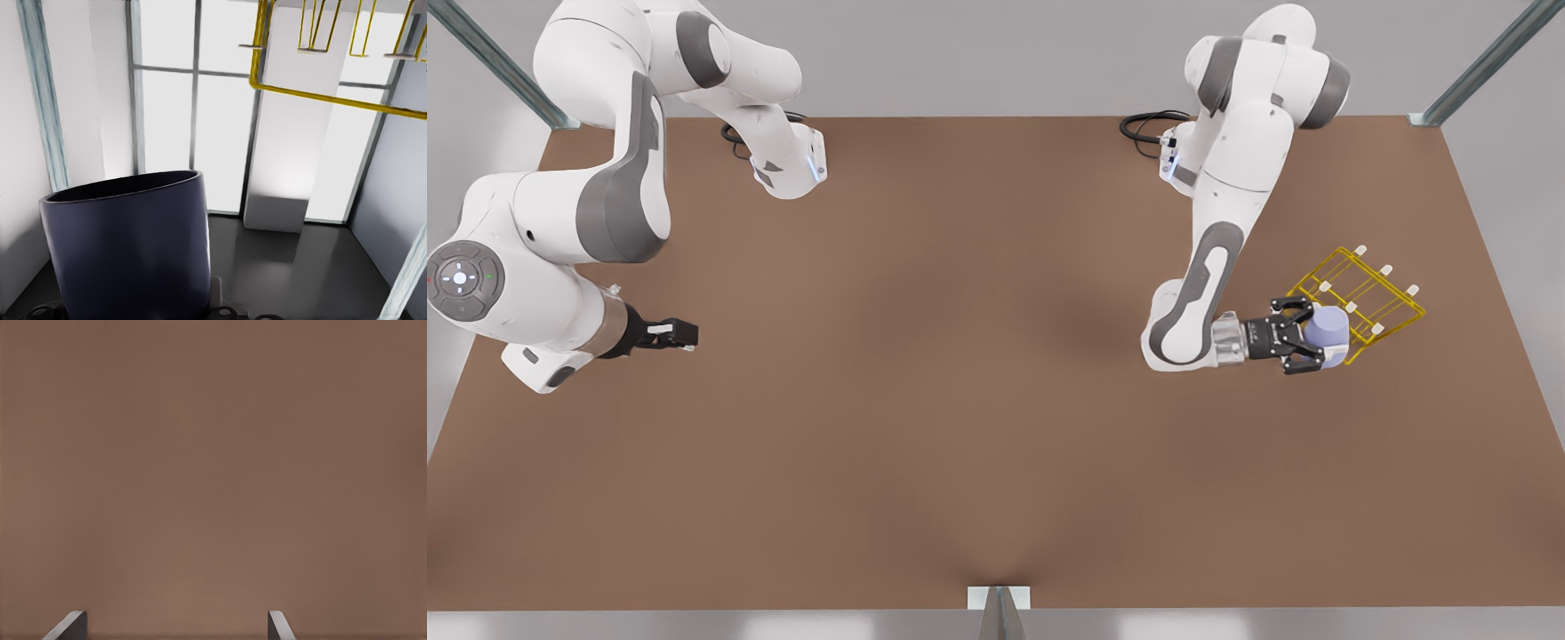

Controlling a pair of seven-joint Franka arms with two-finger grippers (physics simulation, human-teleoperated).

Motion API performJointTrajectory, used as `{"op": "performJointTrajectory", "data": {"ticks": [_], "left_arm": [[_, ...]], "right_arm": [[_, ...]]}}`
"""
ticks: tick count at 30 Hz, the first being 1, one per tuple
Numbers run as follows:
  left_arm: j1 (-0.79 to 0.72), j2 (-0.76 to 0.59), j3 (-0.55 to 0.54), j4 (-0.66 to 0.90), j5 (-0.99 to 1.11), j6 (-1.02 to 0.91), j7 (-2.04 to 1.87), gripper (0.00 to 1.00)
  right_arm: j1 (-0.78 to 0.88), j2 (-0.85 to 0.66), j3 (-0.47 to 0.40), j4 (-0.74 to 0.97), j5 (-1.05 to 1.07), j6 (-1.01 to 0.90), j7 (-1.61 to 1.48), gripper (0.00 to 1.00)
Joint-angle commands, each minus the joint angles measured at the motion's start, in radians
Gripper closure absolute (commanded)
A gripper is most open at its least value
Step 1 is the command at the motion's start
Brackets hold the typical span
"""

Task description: Place the cup on the cup holder

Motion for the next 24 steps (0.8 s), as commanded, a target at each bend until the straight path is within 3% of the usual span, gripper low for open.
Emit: {"op": "performJointTrajectory", "data": {"ticks": [1, 11, 24], "left_arm": [[0.038, -0.001, 0.002, -0.044, 0.009, 0.049, 0.059, 0.22], [0.141, -0.067, 0.003, -0.263, -0.016, 0.105, -0.177, 0.22], [0.144, -0.024, 0.042, -0.274, -0.020, 0.198, -0.249, 0.22]], "right_arm": [[-0.002, -0.001, 0.000, 0.000, 0.002, 0.000, 0.002, 0.00], [-0.002, -0.003, 0.000, 0.000, -0.001, -0.003, 0.002, 0.00], [-0.002, -0.003, -0.001, 0.000, -0.001, -0.005, 0.008, 0.00]]}}
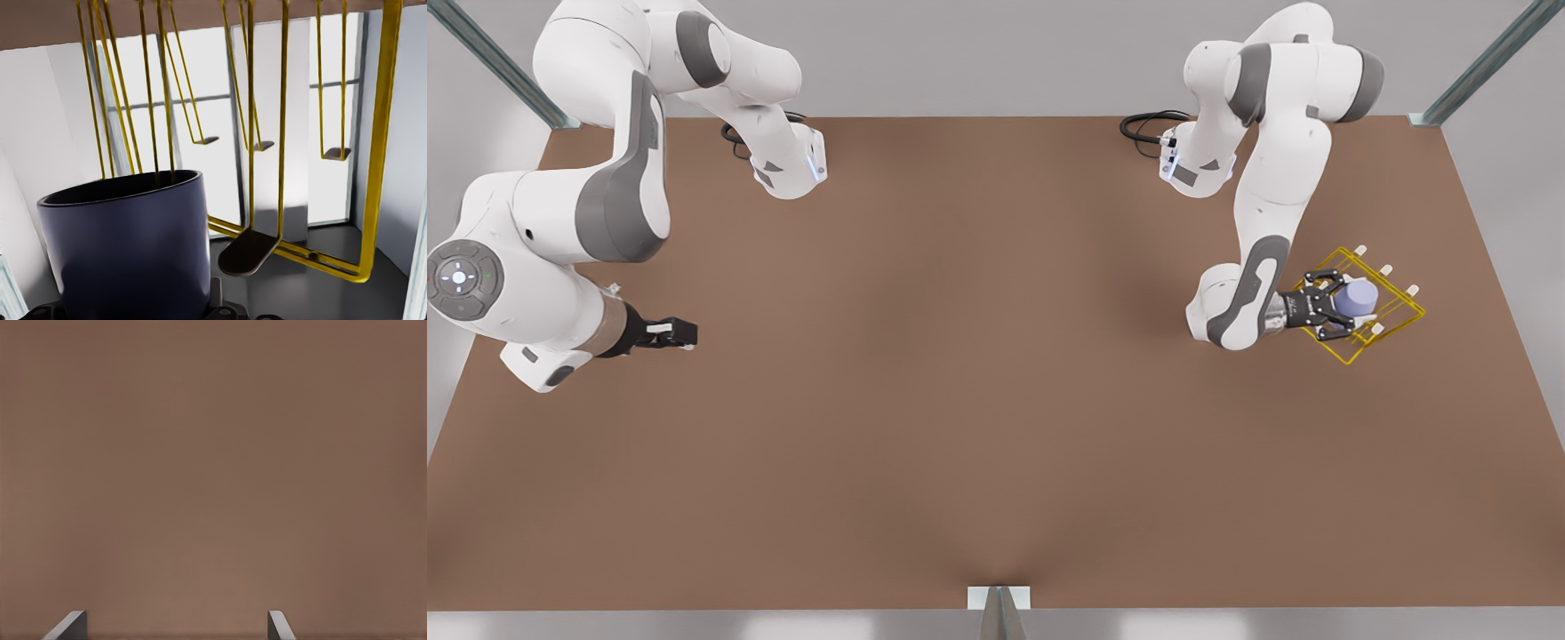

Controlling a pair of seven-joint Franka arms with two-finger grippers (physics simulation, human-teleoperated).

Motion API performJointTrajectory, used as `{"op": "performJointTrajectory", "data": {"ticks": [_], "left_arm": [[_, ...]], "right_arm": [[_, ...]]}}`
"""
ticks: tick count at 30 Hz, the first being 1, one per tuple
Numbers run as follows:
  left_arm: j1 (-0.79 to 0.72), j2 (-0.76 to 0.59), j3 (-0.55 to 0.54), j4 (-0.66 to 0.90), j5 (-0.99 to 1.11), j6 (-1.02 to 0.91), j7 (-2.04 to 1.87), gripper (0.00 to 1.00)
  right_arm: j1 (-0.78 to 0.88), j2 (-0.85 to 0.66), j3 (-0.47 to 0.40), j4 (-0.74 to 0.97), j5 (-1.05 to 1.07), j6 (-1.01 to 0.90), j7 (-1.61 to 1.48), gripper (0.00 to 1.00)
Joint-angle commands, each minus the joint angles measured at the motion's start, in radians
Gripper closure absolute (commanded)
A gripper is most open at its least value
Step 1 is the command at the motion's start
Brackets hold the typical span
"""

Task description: Place the cup on the cup holder

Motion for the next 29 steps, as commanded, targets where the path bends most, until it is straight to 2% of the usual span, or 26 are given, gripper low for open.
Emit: {"op": "performJointTrajectory", "data": {"ticks": [1, 2, 3, 10, 11, 13, 14, 15, 16, 17, 18, 19, 21, 23, 26, 29], "left_arm": [[-0.001, 0.002, 0.001, 0.000, -0.001, 0.022, -0.120, 0.22], [-0.001, 0.002, 0.001, -0.002, -0.001, 0.022, -0.120, 0.21], [0.001, 0.004, 0.001, -0.002, -0.001, 0.022, -0.123, 0.00], [-0.027, -0.019, -0.007, 0.038, -0.024, 0.011, -0.112, 0.00], [-0.059, -0.044, -0.010, 0.078, -0.035, 0.008, -0.079, 0.00], [-0.163, -0.097, -0.012, 0.296, -0.196, -0.001, 0.006, 0.00], [-0.196, -0.107, -0.013, 0.470, -0.305, -0.002, 0.102, 0.00], [-0.216, -0.090, -0.010, 0.782, -0.547, -0.019, 0.188, 0.00], [-0.196, -0.059, -0.010, 1.004, -0.826, 0.008, 0.091, 0.00], [-0.150, -0.044, -0.009, 1.084, -1.197, 0.111, -0.194, 0.00], [-0.128, -0.061, -0.003, 1.109, -1.449, 0.209, -0.588, 0.00], [-0.124, -0.079, -0.003, 1.169, -1.462, 0.202, -0.589, 0.00], [-0.045, -0.247, -0.003, 1.170, -1.516, 0.088, -0.534, 0.00], [-0.015, -0.452, 0.002, 1.032, -1.493, 0.047, -0.482, 0.00], [-0.015, -0.512, -0.001, 0.956, -1.476, 0.062, -0.474, 0.00], [-0.015, -0.515, -0.003, 0.942, -1.477, 0.062, -0.476, 0.00]], "right_arm": [[0.001, -0.001, 0.001, 0.000, 0.000, 0.000, 0.006, 0.00], [-0.001, -0.001, -0.001, 0.000, 0.000, 0.000, 0.004, 0.00], [-0.003, -0.001, -0.001, 0.000, 0.000, 0.000, 0.003, 0.00], [0.002, -0.001, -0.001, 0.000, -0.004, 0.000, 0.003, 0.00], [0.005, 0.000, -0.001, -0.004, -0.004, 0.000, 0.003, 0.00], [-0.013, -0.001, -0.002, 0.000, -0.003, 0.002, -0.002, 0.00], [-0.016, 0.000, -0.001, 0.000, -0.003, 0.002, -0.002, 0.00], [-0.012, 0.000, -0.001, 0.000, -0.001, 0.002, 0.000, 0.00], [-0.022, 0.000, -0.001, 0.000, 0.002, 0.002, 0.000, 0.00], [-0.018, 0.000, -0.001, 0.000, 0.002, 0.002, 0.000, 0.00], [-0.021, 0.000, -0.001, 0.000, 0.005, 0.000, 0.000, 0.00], [-0.019, 0.000, -0.001, -0.001, 0.005, 0.000, 0.001, 0.00], [-0.015, 0.000, -0.001, -0.003, 0.008, -0.001, 0.001, 0.00], [-0.019, 0.000, 0.001, -0.003, 0.005, -0.001, 0.001, 0.00], [-0.016, 0.000, 0.002, -0.004, 0.011, -0.001, 0.000, 0.00], [-0.015, 0.000, 0.004, -0.004, 0.011, -0.001, 0.000, 0.00]]}}
